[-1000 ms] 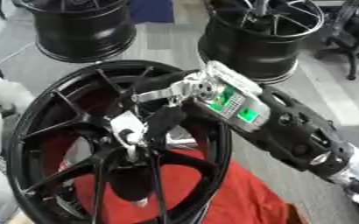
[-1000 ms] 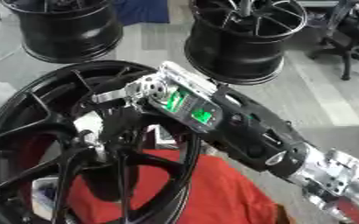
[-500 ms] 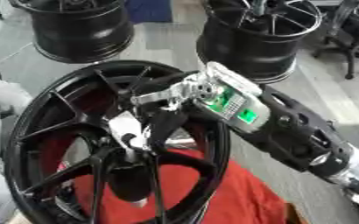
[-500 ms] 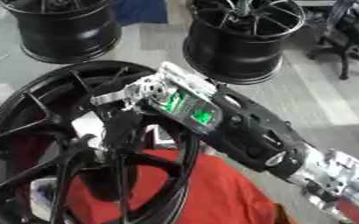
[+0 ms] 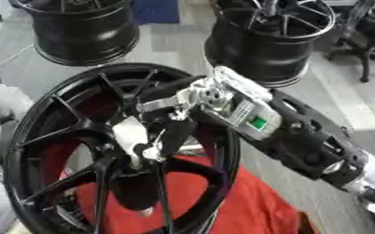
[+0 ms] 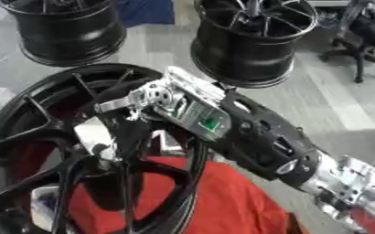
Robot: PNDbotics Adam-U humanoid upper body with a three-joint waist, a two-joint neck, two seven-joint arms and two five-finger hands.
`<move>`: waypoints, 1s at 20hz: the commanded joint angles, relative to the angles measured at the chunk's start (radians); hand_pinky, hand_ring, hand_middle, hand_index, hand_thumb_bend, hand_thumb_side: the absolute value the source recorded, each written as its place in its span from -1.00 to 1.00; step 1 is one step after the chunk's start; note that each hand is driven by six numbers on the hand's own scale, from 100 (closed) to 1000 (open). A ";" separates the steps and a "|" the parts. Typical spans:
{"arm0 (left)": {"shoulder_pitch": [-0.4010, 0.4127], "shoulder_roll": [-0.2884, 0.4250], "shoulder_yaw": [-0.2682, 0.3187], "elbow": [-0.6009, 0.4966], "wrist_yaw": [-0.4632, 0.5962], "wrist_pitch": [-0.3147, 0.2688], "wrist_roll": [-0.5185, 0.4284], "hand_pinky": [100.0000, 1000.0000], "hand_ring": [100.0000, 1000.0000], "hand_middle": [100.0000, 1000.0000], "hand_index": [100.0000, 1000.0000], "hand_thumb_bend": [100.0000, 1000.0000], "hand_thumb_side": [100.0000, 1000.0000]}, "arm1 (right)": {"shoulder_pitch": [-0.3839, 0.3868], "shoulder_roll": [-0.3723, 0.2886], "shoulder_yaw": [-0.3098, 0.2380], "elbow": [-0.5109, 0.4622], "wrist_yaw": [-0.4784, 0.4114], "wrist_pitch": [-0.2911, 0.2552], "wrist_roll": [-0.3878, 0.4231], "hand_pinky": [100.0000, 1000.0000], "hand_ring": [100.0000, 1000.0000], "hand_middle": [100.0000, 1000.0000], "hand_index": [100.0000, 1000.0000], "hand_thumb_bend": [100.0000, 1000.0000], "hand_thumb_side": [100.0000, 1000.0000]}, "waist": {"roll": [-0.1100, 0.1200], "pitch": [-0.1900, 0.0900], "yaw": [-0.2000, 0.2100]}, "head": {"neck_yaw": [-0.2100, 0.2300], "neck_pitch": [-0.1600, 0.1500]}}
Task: Pull the pin out of the wheel hub.
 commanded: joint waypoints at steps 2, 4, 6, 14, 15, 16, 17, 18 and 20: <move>-0.013 0.007 0.000 -0.011 0.005 -0.003 -0.005 0.13 0.17 0.17 0.43 -1.00 0.69 | -0.010 -0.007 -0.010 0.005 0.003 0.021 -0.001 0.78 0.80 0.66 0.94 -1.00 -0.62 | 0.006 -0.009 0.003 | -0.005 -0.003; -0.014 0.007 0.000 -0.011 0.006 -0.003 -0.006 0.13 0.17 0.17 0.43 -1.00 0.69 | -0.009 -0.007 -0.011 0.010 0.000 0.021 -0.010 0.77 0.78 0.60 0.89 -1.00 -0.68 | 0.006 -0.008 0.004 | -0.006 -0.003; -0.015 0.006 0.000 -0.012 0.008 -0.003 -0.006 0.13 0.17 0.17 0.43 -1.00 0.69 | -0.008 -0.005 -0.013 0.015 -0.006 0.023 -0.021 0.77 0.77 0.57 0.87 -1.00 -0.68 | 0.006 -0.008 0.006 | -0.006 -0.003; -0.016 0.006 -0.002 -0.011 0.010 -0.002 -0.009 0.13 0.17 0.17 0.43 -1.00 0.70 | -0.006 -0.003 -0.013 0.027 -0.020 0.022 -0.049 0.75 0.74 0.36 0.72 -1.00 -0.73 | 0.006 -0.007 0.009 | -0.007 -0.003; -0.016 0.005 -0.002 -0.011 0.010 -0.002 -0.009 0.13 0.17 0.17 0.43 -1.00 0.70 | -0.006 -0.002 -0.014 0.028 -0.020 0.022 -0.054 0.75 0.72 0.29 0.66 -1.00 -0.73 | 0.006 -0.006 0.009 | -0.007 -0.003; -0.016 0.005 -0.002 -0.011 0.010 -0.001 -0.009 0.13 0.17 0.17 0.43 -1.00 0.70 | -0.007 -0.002 -0.016 0.028 -0.022 0.022 -0.061 0.74 0.71 0.26 0.64 -1.00 -0.73 | 0.006 -0.006 0.009 | -0.008 -0.003; -0.016 0.005 -0.002 -0.011 0.010 -0.001 -0.010 0.13 0.17 0.17 0.43 -1.00 0.70 | -0.006 -0.001 -0.017 0.030 -0.025 0.022 -0.069 0.73 0.68 0.17 0.56 -1.00 -0.74 | 0.006 -0.006 0.009 | -0.007 -0.003; -0.016 0.005 -0.003 -0.011 0.010 -0.001 -0.010 0.13 0.17 0.17 0.43 -1.00 0.70 | -0.006 0.000 -0.021 0.032 -0.031 0.023 -0.081 0.72 0.67 0.14 0.52 -1.00 -0.74 | 0.006 -0.006 0.009 | -0.008 -0.003; -0.017 0.004 -0.003 -0.011 0.011 -0.001 -0.011 0.13 0.17 0.17 0.43 -1.00 0.70 | -0.006 0.001 -0.027 0.039 -0.045 0.024 -0.116 0.70 0.63 0.04 0.37 -1.00 -0.75 | 0.006 -0.006 0.010 | -0.008 -0.003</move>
